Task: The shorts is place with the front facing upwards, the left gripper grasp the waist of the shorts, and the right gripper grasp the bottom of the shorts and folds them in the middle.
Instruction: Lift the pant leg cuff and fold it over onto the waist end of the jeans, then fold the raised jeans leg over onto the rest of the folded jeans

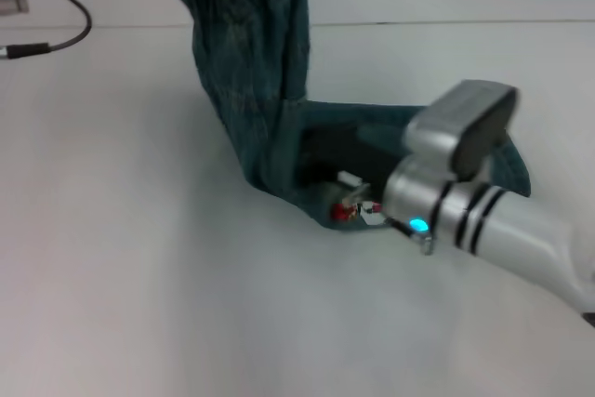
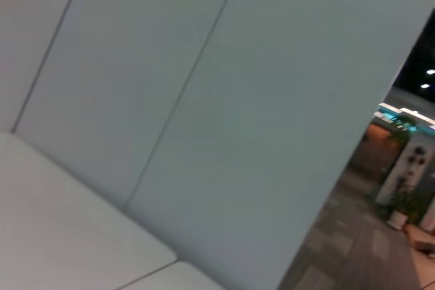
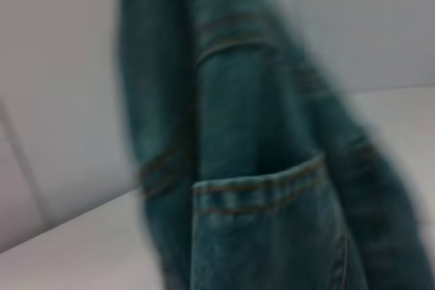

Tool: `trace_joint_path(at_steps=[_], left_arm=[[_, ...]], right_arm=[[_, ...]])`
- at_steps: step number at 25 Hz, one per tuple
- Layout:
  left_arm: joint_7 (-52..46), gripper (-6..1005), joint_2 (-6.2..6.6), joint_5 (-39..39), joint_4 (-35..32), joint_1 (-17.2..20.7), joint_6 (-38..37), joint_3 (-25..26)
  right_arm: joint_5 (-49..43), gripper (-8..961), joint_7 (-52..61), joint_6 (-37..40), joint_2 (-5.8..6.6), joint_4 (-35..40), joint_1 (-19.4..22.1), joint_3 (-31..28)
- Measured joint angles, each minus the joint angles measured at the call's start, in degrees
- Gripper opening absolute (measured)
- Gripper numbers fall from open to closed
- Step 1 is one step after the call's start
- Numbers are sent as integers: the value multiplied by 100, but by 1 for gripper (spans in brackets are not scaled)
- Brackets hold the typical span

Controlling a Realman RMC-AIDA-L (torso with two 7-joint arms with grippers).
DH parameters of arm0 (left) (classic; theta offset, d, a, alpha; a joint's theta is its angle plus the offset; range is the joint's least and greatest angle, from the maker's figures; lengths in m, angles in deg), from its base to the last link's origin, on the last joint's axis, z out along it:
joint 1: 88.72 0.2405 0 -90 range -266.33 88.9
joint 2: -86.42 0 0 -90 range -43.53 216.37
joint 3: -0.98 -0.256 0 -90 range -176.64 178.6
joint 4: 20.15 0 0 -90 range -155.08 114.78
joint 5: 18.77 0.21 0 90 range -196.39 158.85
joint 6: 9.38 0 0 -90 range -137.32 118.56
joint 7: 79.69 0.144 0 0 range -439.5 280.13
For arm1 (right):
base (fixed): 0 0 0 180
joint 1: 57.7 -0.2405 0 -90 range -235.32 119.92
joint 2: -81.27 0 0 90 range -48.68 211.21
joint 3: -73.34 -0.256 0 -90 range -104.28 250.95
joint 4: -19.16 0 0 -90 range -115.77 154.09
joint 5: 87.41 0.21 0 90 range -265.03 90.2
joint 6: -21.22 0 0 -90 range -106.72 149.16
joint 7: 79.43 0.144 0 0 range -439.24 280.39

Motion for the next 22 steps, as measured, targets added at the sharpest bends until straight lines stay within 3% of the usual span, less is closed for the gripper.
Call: trace_joint_path(at_steps=[5, 9, 16, 22], left_arm=[[-4, 28, -9, -74, 9, -76, -28, -10], [1, 27, 2, -77, 116, -88, -28, -16], [102, 27, 37, -50, 285, 9, 43, -21], [162, 27, 38, -46, 438, 71, 49, -120]], right_arm=[[-1025, -1, 241, -279, -4, -425, -467, -395], [-2007, -2, 491, -524, -5, -570, -564, -1000], [-2489, -2, 697, -564, 93, -397, -131, -1409], [-2462, -2, 1102, 231, 126, 322, 627, -1482]])
